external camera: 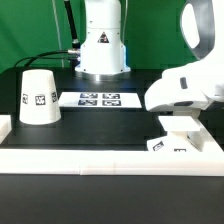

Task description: Assemble lamp

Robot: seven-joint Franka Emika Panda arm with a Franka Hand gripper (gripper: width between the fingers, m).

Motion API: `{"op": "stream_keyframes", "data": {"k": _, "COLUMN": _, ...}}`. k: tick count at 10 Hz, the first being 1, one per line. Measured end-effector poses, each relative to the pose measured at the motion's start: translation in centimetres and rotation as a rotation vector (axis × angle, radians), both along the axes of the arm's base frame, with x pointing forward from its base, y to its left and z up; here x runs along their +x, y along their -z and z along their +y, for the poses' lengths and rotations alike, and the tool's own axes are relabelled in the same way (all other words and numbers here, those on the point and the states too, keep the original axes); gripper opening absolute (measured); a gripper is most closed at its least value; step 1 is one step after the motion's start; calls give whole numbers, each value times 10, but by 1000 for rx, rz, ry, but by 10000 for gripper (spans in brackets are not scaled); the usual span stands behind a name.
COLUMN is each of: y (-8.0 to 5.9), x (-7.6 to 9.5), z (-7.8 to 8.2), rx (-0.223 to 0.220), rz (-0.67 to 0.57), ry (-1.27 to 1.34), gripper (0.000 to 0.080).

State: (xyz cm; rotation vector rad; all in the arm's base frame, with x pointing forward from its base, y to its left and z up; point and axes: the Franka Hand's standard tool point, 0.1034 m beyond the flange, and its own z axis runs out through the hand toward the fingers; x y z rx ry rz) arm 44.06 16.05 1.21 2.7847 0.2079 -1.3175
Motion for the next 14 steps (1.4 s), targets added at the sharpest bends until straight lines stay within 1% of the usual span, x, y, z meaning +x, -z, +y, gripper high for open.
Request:
{"op": "stream_keyframes", "data": {"k": 2, "y": 0, "x": 0, "z": 0, "rx": 0, "rz": 0, "ry": 0, "gripper": 574}}
{"op": "stream_keyframes", "data": {"k": 3, "y": -1, "x": 1, "z": -2, "rx": 15, "rz": 2, "ry": -13, "gripper": 574}}
{"op": "stream_keyframes", "data": {"k": 4, "y": -8, "x": 4, "z": -5, "rx": 33, "rz": 1, "ry": -21, "gripper": 574}}
{"op": "stream_keyframes", "data": {"k": 7, "y": -38, "x": 12, "z": -17, "rx": 58, "rz": 5, "ry": -22, "gripper": 576}}
{"op": "stream_keyframes", "data": {"k": 10, "y": -74, "x": 21, "z": -31, "rx": 65, "rz": -10, "ry": -5, "gripper": 576}}
{"op": "stream_keyframes", "data": {"k": 11, "y": -81, "x": 25, "z": -35, "rx": 68, "rz": -31, "ry": 3, "gripper": 576}}
{"op": "stream_keyframes", "data": {"k": 12, "y": -83, "x": 35, "z": -37, "rx": 87, "rz": -131, "ry": 7, "gripper": 576}}
{"op": "stream_keyframes", "data": {"k": 14, "y": -95, "x": 39, "z": -45, "rx": 99, "rz": -269, "ry": 20, "gripper": 576}}
